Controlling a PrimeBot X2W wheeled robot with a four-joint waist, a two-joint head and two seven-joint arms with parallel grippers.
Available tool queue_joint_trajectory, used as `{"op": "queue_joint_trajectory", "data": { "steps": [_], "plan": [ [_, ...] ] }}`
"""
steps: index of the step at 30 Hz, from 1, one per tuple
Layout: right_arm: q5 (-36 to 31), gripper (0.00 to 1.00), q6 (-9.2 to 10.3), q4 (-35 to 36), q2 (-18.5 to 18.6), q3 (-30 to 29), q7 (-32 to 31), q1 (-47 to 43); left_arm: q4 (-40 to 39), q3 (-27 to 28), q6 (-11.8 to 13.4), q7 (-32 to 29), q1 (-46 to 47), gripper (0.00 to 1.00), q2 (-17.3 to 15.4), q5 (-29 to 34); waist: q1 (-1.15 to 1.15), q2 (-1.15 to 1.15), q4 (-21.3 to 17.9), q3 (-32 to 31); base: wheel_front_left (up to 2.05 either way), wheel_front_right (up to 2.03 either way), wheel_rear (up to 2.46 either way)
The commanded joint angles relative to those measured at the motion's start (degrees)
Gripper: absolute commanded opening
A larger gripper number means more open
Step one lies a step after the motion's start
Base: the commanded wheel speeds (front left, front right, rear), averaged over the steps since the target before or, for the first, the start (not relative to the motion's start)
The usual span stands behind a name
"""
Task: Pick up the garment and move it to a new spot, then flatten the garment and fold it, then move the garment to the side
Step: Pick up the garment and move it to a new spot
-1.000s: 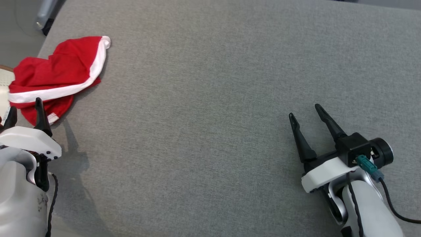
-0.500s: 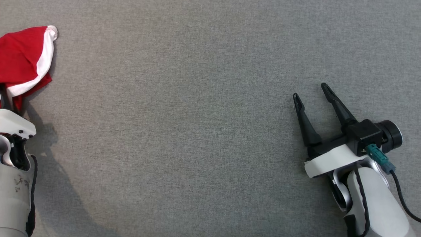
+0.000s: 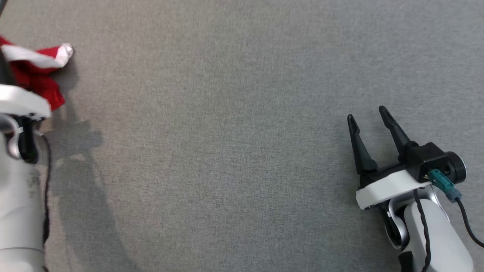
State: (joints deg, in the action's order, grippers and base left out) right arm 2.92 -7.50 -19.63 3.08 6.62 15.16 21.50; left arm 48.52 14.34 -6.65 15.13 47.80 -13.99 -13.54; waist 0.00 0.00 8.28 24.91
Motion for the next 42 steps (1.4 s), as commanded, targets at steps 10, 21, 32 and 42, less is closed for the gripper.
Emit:
{"op": "queue_joint_trajectory", "data": {
  "steps": [10, 21, 32, 42],
  "plan": [
    [5.7, 1.0, 0.02, -1.3, 0.0, 0.2, 0.0, -3.9, -6.5, -14.9, -0.8, 0.0, -1.3, 0.0, 7.1, -2.3, 0.0, 0.0, -4.2, -10.1, 0.0, 0.0, 0.0],
    [8.8, 1.0, 0.02, -1.7, 0.0, -0.3, 0.0, -7.2, -10.5, -32.1, -0.8, 0.0, -6.3, 0.0, 10.7, -10.5, 0.0, 0.0, -9.9, -15.5, 0.0, 0.0, 0.0],
    [9.7, 1.0, 0.02, -2.6, 0.0, -0.2, 0.0, -8.5, -21.9, -49.6, 6.7, 0.0, -15.3, 0.47, 10.8, -23.0, 0.0, 0.0, -12.6, -17.4, 0.0, 0.0, 0.0],
    [9.9, 1.0, 0.02, -2.9, 0.0, -0.6, 0.0, -10.0, -15.3, -39.2, 8.5, 0.0, -29.3, 1.0, 9.4, -17.2, 0.0, 0.0, -11.9, -20.6, 0.0, 0.0, 0.0]
  ]
}}
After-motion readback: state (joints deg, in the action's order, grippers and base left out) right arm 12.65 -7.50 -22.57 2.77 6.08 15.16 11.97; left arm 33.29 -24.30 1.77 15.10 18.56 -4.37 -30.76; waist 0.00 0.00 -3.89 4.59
